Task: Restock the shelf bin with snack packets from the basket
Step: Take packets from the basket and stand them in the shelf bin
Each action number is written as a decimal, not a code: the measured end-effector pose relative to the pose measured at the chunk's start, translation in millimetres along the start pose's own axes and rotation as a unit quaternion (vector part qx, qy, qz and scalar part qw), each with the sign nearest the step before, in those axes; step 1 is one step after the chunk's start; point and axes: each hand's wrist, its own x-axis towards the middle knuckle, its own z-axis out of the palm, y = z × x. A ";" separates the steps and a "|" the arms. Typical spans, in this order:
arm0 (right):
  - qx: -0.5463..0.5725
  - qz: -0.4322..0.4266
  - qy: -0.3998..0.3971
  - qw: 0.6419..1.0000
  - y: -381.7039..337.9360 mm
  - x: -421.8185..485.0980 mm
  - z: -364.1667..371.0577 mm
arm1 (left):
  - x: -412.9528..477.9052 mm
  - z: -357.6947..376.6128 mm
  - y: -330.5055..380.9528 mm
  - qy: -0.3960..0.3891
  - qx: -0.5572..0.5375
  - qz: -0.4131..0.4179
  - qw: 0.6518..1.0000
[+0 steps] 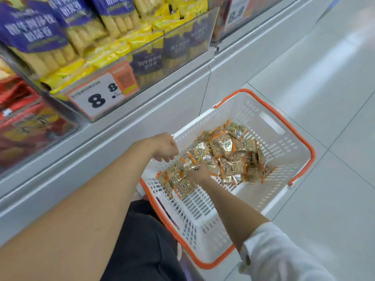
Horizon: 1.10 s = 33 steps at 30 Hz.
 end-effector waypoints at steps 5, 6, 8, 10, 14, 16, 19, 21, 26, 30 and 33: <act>0.060 0.043 -0.021 0.997 -11.8 25.5 9.5 | 2.0 -3.6 -6.4 0.006 0.007 0.005 1.000; 0.018 0.042 -0.023 0.999 -9.4 27.8 10.0 | 2.6 -4.2 -7.4 0.006 0.007 0.002 1.000; -0.089 0.016 -0.033 0.995 -3.3 30.4 10.4 | 2.7 -5.5 -8.5 0.009 0.003 -0.002 1.000; -0.151 -0.015 0.003 0.988 4.4 29.5 13.5 | 2.0 -6.1 -8.7 0.010 -0.004 -0.006 1.000; 0.020 -0.019 -0.004 1.000 -6.0 14.2 14.3 | 0.3 -4.6 -6.4 0.011 -0.005 -0.006 1.000; 0.017 -0.023 -0.045 0.999 -13.7 10.9 20.0 | -0.7 -4.9 -5.0 0.016 -0.009 -0.003 1.000; 0.028 -0.044 -0.015 0.999 -21.3 5.3 32.4 | -3.0 -7.1 -8.9 0.020 -0.019 -0.004 1.000; 0.084 -0.019 0.018 0.996 -16.8 10.1 38.1 | -5.2 -8.8 -14.5 0.020 -0.024 -0.009 0.999; 0.179 0.053 -0.013 0.982 -25.0 12.8 41.1 | -7.7 -10.7 -21.6 0.029 -0.031 -0.008 0.999; 0.138 0.074 0.007 0.988 -26.2 26.7 51.4 | -7.2 -10.3 -28.3 0.033 -0.039 -0.004 0.999; 0.184 0.077 0.044 0.979 -21.0 14.7 40.1 | -8.0 -14.5 -38.4 0.044 -0.037 -0.014 0.998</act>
